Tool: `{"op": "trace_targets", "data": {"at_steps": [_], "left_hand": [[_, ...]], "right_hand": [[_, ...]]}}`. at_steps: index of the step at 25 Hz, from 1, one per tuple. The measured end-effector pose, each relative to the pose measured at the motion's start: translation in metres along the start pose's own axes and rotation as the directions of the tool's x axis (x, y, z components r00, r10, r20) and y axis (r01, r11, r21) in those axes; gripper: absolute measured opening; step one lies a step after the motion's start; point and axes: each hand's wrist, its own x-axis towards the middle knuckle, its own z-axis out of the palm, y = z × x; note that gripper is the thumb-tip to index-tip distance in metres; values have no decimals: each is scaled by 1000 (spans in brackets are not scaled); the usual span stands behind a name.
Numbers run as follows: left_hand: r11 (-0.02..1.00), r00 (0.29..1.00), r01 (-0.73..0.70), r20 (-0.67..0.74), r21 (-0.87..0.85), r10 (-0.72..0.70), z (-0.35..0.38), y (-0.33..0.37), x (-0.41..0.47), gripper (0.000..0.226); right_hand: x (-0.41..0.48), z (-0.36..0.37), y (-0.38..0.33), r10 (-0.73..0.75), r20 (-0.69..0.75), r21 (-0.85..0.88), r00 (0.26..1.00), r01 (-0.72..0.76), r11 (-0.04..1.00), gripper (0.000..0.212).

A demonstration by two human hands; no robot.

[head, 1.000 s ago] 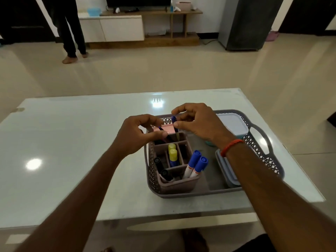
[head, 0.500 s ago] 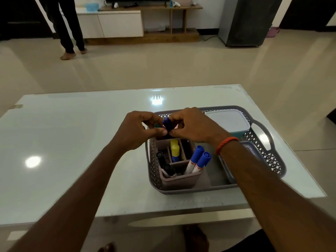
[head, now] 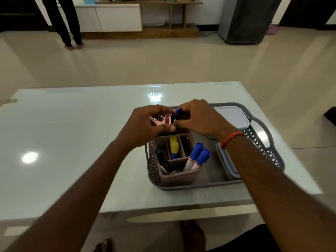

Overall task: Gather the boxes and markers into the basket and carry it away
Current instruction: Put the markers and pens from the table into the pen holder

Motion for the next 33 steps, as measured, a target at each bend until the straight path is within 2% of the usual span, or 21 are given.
{"op": "trace_targets", "data": {"at_steps": [3, 6, 8, 9, 12, 15, 17, 20, 22, 24, 26, 29, 31, 33], "left_hand": [[996, 992, 74, 97, 52, -79, -19, -10, 0, 69], [988, 983, 94, 143, 126, -112, -34, -17, -2, 44], [990, 986, 114, 113, 80, -123, -36, -14, -3, 27], [992, 989, 120, 79, 32, -122, -37, -11, -2, 26], [994, 996, 80, -29, -80, -82, -35, -2, 4, 33], [995, 991, 91, -89, -49, -95, -22, -1, 6, 34], [992, 984, 126, -124, -31, -129, -10, -2, 3, 44], [985, 962, 162, -213, -54, -170, -1, -2, -1, 58], [977, 958, 214, -198, 11, -208, -2, -5, -4, 69], [948, 950, 293, -146, 124, -275, -9, -12, -10, 77], [902, 926, 377, -107, 211, -363, -19, -19, -18, 82], [843, 852, 493, 76, 217, -518, -28, -23, -26, 91], [815, 788, 561, 208, 144, -579, -26, -21, -29, 74], [815, 776, 575, 272, 67, -570, -23, -18, -29, 58]], "right_hand": [[0, -3, 6, 26, 3, 18, 1000, -26, 999, 24], [0, -5, 8, 43, 13, 27, 999, -44, 999, 26], [0, -6, 9, 57, 7, 21, 998, -58, 998, 30], [1, -6, 9, 62, 0, 17, 998, -62, 998, 31], [0, -10, 12, 59, -4, 18, 998, -59, 998, 33], [-2, -12, 13, 44, -48, 89, 998, -40, 995, 30], [-4, -14, 12, 48, -85, 124, 995, -37, 992, 26], [-10, -20, 10, 70, -76, 175, 995, -56, 983, 37], [-16, -28, 15, 115, -89, 167, 989, -99, 981, 44], [-23, -42, 23, 191, -176, 47, 966, -186, 982, 41], [-33, -60, 36, 308, -299, -160, 903, -365, 917, 40], [-52, -83, 54, 508, -321, -449, 800, -600, 662, 54], [-62, -88, 66, 629, -286, -479, 723, -677, 559, 54], [-69, -88, 77, 691, -242, -461, 682, -707, 536, 47]]}}
